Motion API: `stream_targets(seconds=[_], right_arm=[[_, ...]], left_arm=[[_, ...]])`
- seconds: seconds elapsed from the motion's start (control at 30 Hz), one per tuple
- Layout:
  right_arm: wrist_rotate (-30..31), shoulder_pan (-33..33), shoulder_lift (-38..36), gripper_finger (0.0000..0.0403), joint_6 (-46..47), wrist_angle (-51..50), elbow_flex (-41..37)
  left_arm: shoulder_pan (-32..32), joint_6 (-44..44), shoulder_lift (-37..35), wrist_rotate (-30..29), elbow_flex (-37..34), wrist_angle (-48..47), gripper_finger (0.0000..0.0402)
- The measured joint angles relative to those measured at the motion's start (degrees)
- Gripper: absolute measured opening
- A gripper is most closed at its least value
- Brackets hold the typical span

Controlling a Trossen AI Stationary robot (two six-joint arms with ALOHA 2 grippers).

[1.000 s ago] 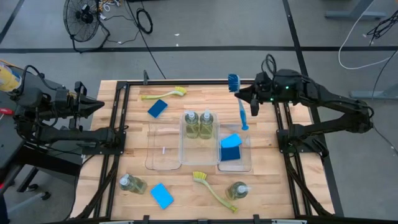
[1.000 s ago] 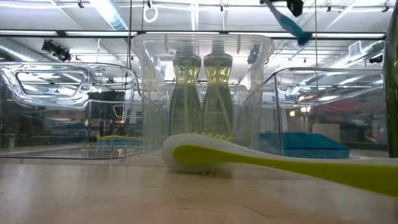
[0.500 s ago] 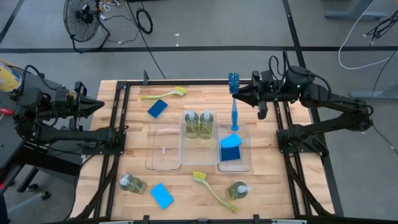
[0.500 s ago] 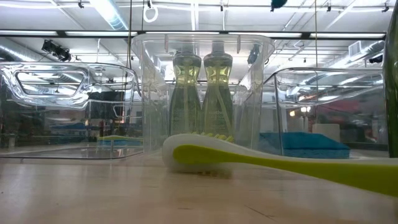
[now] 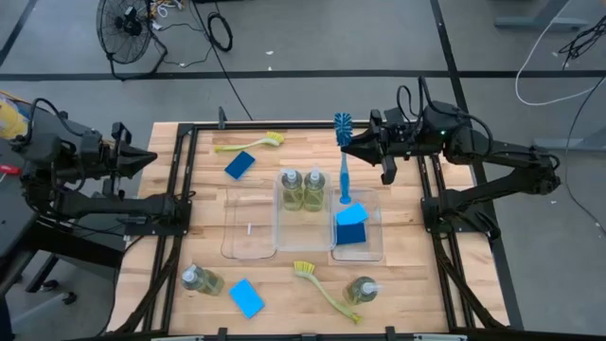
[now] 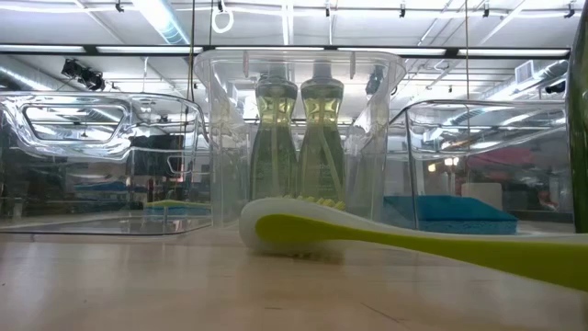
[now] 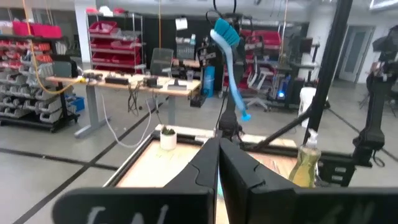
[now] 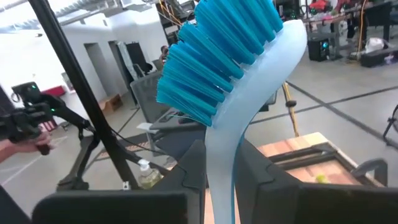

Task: Pick & Place Kitchen Sink Supplies
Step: Put the blue dishwashing brush into the left transparent bin

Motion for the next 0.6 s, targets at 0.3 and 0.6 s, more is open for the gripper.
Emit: stream_targets(seconds=[0.3,0.6], right_arm=[[0.0,0.0,7.9,0.0041,-5.1,-1.7,8.5],[0.0,0.0,12.8,0.0041,-5.9,-0.9,11.0]], left_arm=[[0.0,0.5,2.2,-0.7,0.0,14.1,0.0018],[0.0,0.7,10.0,-1.1,0.0,24.7,0.0022]])
